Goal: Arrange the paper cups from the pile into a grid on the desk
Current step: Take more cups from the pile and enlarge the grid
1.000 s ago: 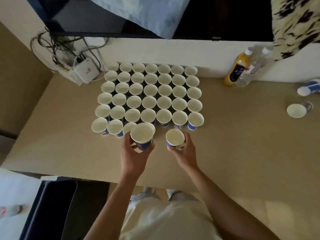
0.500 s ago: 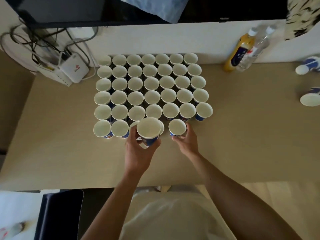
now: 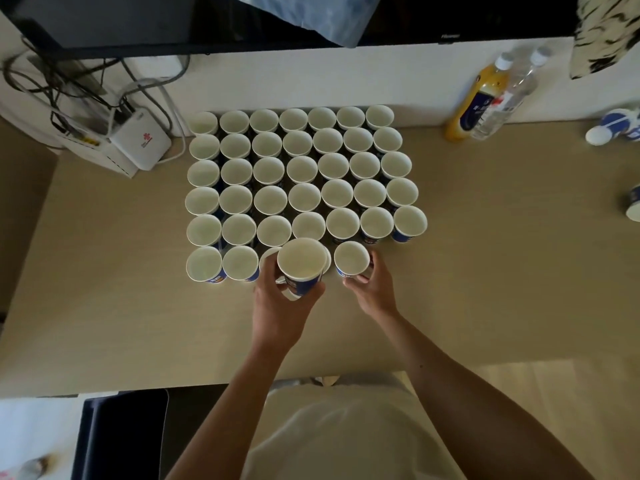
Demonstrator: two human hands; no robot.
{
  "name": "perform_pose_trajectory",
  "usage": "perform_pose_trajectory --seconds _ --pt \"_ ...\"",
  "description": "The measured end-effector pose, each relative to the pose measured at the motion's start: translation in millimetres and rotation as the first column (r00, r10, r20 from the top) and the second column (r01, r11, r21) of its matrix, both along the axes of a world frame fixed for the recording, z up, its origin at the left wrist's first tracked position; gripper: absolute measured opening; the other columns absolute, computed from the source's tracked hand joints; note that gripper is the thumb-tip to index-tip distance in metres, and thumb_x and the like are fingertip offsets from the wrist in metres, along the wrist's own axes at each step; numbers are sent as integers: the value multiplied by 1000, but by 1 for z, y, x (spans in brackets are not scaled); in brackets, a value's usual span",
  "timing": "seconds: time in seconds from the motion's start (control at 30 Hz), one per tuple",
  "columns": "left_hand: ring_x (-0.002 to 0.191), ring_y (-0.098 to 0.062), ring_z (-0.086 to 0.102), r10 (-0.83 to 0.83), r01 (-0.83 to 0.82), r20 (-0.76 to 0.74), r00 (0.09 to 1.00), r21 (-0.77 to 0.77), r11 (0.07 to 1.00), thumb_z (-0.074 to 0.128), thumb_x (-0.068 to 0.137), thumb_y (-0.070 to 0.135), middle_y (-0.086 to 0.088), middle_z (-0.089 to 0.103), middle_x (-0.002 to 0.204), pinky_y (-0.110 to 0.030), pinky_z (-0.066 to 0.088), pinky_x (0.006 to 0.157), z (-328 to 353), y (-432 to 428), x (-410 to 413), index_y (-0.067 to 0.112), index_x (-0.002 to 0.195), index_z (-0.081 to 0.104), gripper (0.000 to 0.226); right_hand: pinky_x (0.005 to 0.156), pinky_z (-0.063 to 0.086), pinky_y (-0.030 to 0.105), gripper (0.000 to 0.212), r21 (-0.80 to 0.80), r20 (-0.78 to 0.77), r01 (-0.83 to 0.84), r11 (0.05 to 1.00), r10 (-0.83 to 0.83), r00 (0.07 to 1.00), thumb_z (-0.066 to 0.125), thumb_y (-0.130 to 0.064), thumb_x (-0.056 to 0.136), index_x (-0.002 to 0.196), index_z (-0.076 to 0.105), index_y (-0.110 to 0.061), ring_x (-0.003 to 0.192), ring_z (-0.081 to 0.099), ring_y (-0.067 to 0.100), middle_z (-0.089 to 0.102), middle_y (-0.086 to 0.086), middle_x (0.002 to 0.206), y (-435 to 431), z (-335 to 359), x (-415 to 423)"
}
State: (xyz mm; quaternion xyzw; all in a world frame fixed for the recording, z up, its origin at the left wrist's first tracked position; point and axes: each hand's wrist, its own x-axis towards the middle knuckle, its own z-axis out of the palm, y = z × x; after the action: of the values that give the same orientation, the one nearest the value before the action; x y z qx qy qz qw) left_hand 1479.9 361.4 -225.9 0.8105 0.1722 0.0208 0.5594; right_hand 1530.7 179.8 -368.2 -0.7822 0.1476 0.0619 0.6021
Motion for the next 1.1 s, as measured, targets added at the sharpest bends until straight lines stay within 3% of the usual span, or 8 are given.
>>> perform_pose_trajectory --seconds 0.13,0.27,0.33,0.43,0.57,0.7,0.93,1.1 --pt "94 -1 65 -30 30 -7 1000 16 999 90 68 17 31 63 103 -38 58 87 -1 -8 2 29 114 55 59 94 56 34 77 -70 -10 26 997 -27 1000 74 5 78 144 41 -16 126 51 13 49 3 141 -14 5 -12" --pt "96 3 62 -94 94 7 996 43 995 92 67 21 37 59 105 -33 57 85 1 -27 8 33 119 50 67 82 52 27 67 -107 77 173 979 -166 983 70 3 78 137 48 -18 117 55 13 54 1 131 -34 31 -25" --pt "99 -3 62 -125 124 25 992 54 991 91 65 31 26 62 109 -36 57 84 0 -38 12 30 122 51 70 81 49 29 57 -36 103 179 983 -175 979 70 1 77 127 54 -21 112 60 13 62 -1 122 -43 52 -23" --pt "100 -7 62 -192 190 42 980 63 980 87 63 35 14 65 111 -38 57 82 -1 -57 19 22 123 53 70 88 52 36 49 213 82 114 970 -134 988 70 -5 69 113 61 -25 107 66 16 69 -2 112 -53 88 -17" --pt "96 -7 62 -279 274 59 958 79 958 90 66 28 10 68 110 -34 55 79 2 -80 28 19 123 55 68 89 53 30 62 353 122 -92 931 52 991 73 -19 65 126 58 -18 114 64 16 69 -3 118 -64 118 -17" --pt "98 -13 66 -365 355 83 927 115 928 84 65 42 7 70 111 -38 57 77 -1 -95 32 18 123 56 69 90 52 27 62 336 105 -107 936 76 992 80 -25 65 124 60 -24 111 66 13 72 -8 113 -68 125 -17" --pt "103 -13 61 -416 408 40 908 139 902 88 63 31 7 65 116 -36 53 85 -14 -88 33 20 127 55 73 90 56 35 65 317 101 -10 948 -23 995 83 -26 62 122 60 -21 108 66 18 70 0 115 -78 113 -15" --pt "105 -13 61 -343 346 -44 938 114 931 91 66 27 9 64 118 -34 51 88 -24 -67 24 22 129 54 74 78 55 25 71 219 60 109 970 -125 990 84 -30 57 121 60 -16 105 67 13 69 2 115 -84 91 -10"
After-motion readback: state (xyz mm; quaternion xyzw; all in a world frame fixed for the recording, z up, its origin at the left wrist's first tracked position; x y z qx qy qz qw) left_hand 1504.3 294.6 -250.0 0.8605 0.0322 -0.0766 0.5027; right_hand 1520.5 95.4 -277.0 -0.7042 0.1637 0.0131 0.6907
